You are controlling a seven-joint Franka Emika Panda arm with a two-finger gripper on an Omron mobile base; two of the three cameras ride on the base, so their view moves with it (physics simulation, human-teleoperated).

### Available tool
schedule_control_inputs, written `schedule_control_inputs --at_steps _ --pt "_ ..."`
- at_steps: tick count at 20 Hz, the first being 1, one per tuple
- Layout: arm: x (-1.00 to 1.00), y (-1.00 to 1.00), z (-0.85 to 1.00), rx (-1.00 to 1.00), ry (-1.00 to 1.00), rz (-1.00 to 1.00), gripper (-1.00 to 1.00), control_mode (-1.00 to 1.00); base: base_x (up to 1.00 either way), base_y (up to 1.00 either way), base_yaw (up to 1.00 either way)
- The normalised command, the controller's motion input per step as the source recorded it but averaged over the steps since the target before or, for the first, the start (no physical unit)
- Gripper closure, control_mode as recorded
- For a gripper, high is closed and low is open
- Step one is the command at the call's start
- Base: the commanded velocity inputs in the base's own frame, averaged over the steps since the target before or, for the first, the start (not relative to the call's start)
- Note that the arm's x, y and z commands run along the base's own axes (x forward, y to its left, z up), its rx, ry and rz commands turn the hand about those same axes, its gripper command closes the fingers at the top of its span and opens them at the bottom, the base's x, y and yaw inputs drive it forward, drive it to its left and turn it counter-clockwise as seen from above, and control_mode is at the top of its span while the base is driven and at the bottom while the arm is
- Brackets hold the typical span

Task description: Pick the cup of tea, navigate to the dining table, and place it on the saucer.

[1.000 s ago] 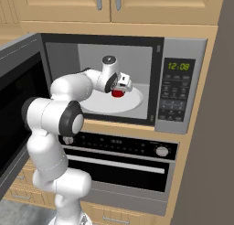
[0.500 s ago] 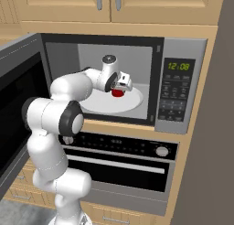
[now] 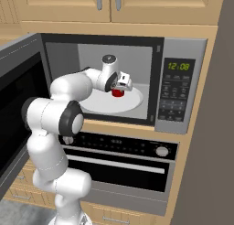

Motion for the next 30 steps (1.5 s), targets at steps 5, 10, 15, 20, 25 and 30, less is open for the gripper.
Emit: schedule_control_inputs --at_steps 5,10,15,20,25,30 --pt "0.00 0.00 0.00 0.00 0.00 0.00 1.00 -1.00 0.00 0.00 0.00" --pt "0.00 -0.01 0.00 0.00 0.00 0.00 1.00 -1.00 0.00 0.00 0.00" --pt "-0.16 0.00 0.00 0.01 -0.01 0.01 1.00 -1.00 0.00 0.00 0.00" --pt "-0.19 0.00 0.00 0.01 -0.01 0.03 1.00 -1.00 0.00 0.00 0.00" --pt "-0.06 0.00 0.00 0.00 0.00 0.01 1.00 -1.00 0.00 0.00 0.00" --pt "-0.02 0.00 0.00 0.00 0.00 0.00 1.00 -1.00 0.00 0.00 0.00"
